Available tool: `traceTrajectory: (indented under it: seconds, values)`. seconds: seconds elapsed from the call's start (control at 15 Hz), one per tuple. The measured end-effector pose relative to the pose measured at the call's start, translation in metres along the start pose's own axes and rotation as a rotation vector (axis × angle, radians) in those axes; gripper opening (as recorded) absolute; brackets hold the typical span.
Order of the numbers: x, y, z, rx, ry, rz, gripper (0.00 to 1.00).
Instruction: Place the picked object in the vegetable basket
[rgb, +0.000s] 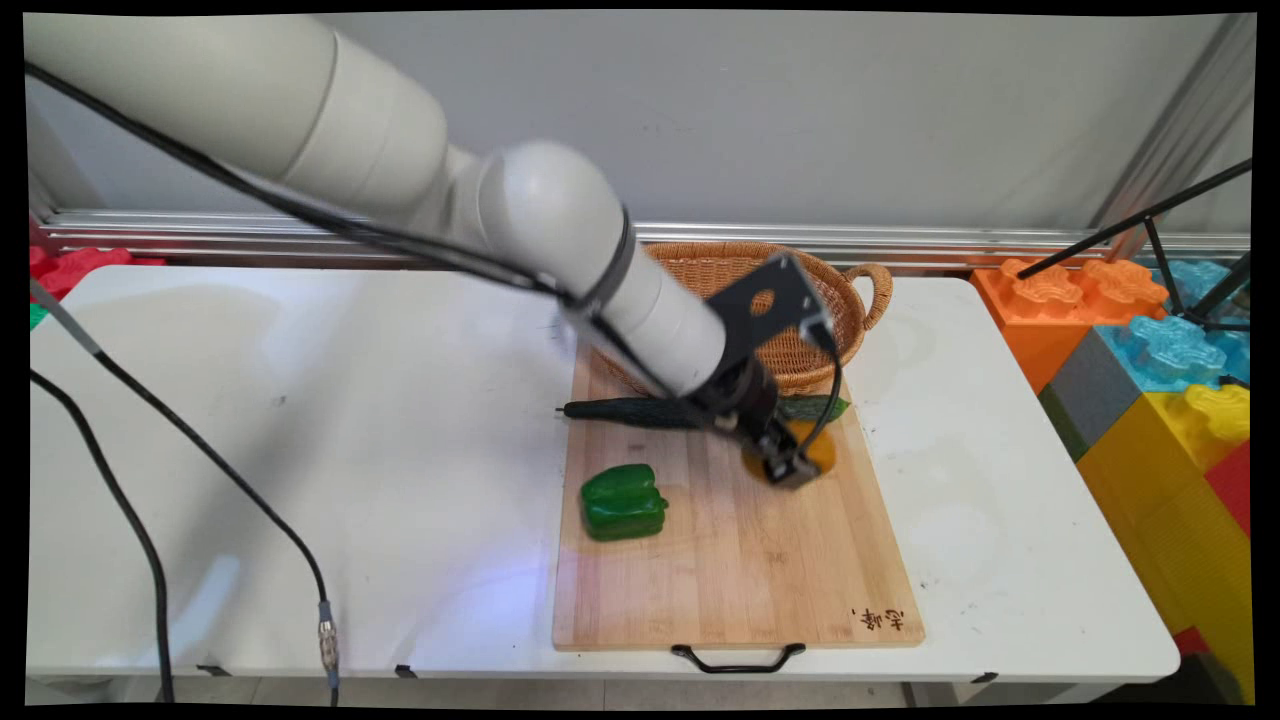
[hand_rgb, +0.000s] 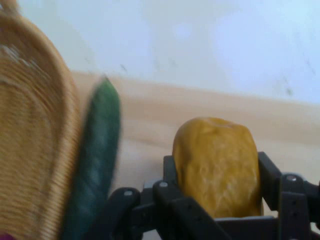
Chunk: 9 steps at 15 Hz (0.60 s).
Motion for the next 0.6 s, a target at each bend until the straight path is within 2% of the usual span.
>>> traceTrajectory:
  seconds: [0.27,0.4,0.47,0.6]
  values:
    - [0.028,-0.031,-0.015,0.060,0.049,0.012,0.00]
    - [0.039,-0.054,-0.018,0.104,0.068,0.009,0.00]
    - [0.045,-0.073,-0.017,0.139,0.078,0.001,0.00]
    - [0.048,-0.099,-0.009,0.178,0.085,-0.016,0.00]
